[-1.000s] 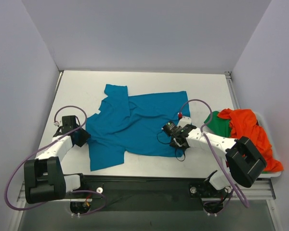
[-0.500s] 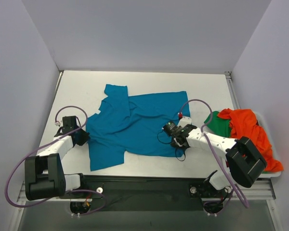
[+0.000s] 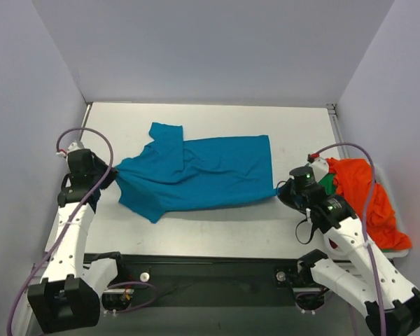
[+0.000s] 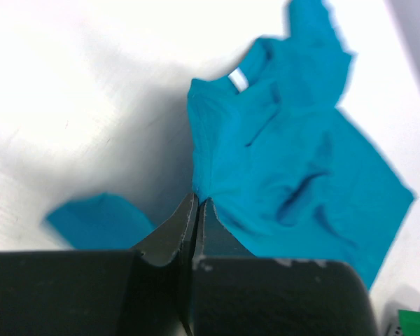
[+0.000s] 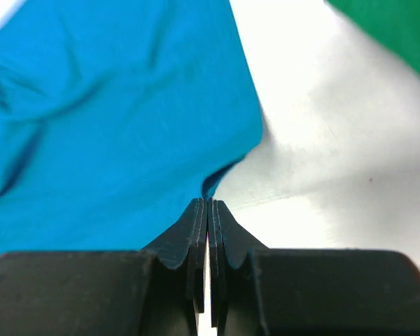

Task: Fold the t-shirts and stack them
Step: Flatten out the tshirt

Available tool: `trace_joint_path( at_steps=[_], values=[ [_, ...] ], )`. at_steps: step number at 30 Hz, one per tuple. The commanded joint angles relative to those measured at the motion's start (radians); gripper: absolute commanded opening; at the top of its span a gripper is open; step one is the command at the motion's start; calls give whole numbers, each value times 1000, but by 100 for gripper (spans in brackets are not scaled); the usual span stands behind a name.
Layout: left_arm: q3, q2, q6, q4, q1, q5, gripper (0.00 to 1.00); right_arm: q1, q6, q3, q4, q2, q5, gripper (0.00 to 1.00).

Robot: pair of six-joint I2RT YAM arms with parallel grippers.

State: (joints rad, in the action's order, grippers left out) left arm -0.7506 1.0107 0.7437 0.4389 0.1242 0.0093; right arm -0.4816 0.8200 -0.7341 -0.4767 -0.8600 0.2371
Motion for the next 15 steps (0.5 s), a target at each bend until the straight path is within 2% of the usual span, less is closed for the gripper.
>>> trace_joint_path(
  at_steps=[1, 9, 15],
  values=[
    [-139, -79, -43, 86, 12, 3, 0, 37, -64, -111, -108, 71, -27, 0],
    [-485, -196, -30, 216, 11, 40, 0, 77, -130, -457, -270, 182, 8, 0],
    [-654, -227, 11, 245, 12, 72, 0, 77, -165, -654, -339, 213, 41, 0]
  ],
)
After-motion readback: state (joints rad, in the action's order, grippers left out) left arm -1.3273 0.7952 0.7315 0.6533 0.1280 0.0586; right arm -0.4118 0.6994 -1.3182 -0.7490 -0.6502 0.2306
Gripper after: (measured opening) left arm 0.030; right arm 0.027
